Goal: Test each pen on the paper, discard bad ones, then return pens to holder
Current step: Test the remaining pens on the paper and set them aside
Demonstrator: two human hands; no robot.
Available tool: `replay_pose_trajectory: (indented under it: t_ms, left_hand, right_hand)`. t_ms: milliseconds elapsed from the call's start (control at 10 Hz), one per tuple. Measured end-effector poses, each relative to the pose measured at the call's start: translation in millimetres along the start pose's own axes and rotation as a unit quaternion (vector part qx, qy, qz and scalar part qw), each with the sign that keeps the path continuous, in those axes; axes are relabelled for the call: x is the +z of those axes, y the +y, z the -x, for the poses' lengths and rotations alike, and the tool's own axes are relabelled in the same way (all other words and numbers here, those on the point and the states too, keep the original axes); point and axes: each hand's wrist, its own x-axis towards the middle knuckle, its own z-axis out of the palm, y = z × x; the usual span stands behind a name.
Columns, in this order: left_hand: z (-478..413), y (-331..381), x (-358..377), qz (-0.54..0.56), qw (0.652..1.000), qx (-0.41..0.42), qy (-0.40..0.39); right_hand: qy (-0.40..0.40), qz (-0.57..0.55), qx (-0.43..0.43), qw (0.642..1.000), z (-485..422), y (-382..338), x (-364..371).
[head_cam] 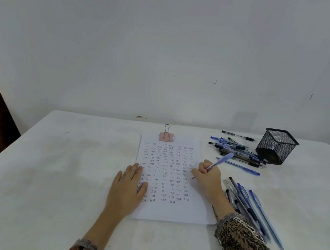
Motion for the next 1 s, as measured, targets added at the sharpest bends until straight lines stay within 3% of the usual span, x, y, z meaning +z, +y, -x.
replay_pose_trajectory:
  t_ms: [1000]
  left_hand:
    - [-1.2,-2.3,1.4,0.007,1.0,0.006,0.003]
  right_hand:
    - [0.025,0.019,-0.001,0.999,-3.1,1.8,0.3]
